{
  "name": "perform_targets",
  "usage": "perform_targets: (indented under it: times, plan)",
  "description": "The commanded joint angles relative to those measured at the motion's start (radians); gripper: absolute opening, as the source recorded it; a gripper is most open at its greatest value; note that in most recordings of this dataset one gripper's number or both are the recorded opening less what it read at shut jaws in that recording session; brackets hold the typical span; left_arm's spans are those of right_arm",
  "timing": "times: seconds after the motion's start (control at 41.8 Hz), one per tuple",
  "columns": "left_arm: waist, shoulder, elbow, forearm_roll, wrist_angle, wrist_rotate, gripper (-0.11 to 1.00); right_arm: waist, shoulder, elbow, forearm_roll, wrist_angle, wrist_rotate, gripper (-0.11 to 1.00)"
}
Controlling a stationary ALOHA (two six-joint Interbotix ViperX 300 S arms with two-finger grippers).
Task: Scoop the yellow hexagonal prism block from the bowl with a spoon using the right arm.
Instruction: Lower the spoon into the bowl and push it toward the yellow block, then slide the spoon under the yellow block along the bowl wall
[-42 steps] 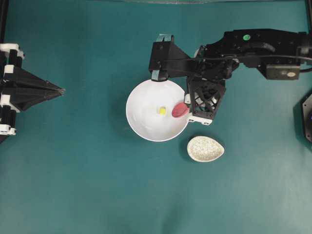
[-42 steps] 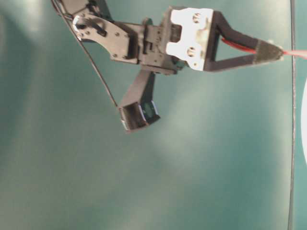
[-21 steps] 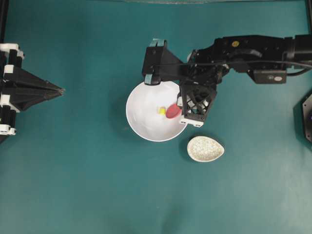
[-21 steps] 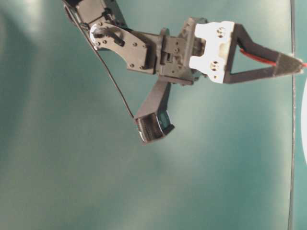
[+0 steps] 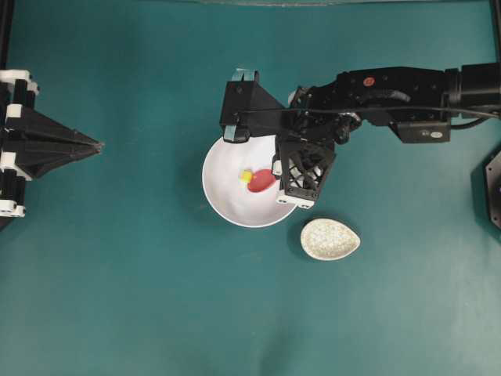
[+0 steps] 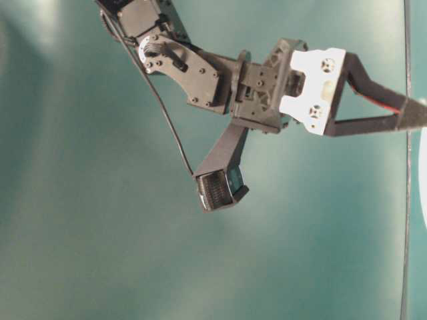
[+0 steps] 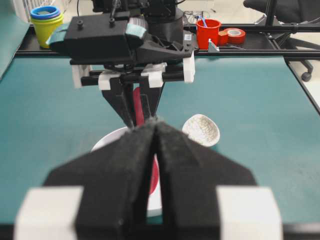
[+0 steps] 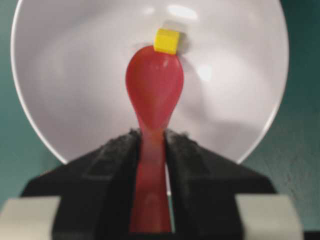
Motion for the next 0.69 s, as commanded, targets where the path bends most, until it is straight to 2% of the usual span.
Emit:
perform_targets:
  times: [0.0, 0.311, 0.67]
  plan:
    - [-0.002, 0.003, -0.017, 0.003, -0.008, 0.000, 0.00, 0.002, -0.017, -0.009, -0.003, -0.031, -0.003, 0.22]
    - [0.000, 0.003, -0.017, 0.002, -0.006, -0.005, 0.00, 0.002, -0.017, 0.008, -0.008, -0.127, -0.006, 0.22]
    - [-0.002, 0.003, -0.017, 0.002, -0.005, -0.005, 0.00, 0.003, -0.018, 0.009, -0.015, -0.155, -0.009, 0.23]
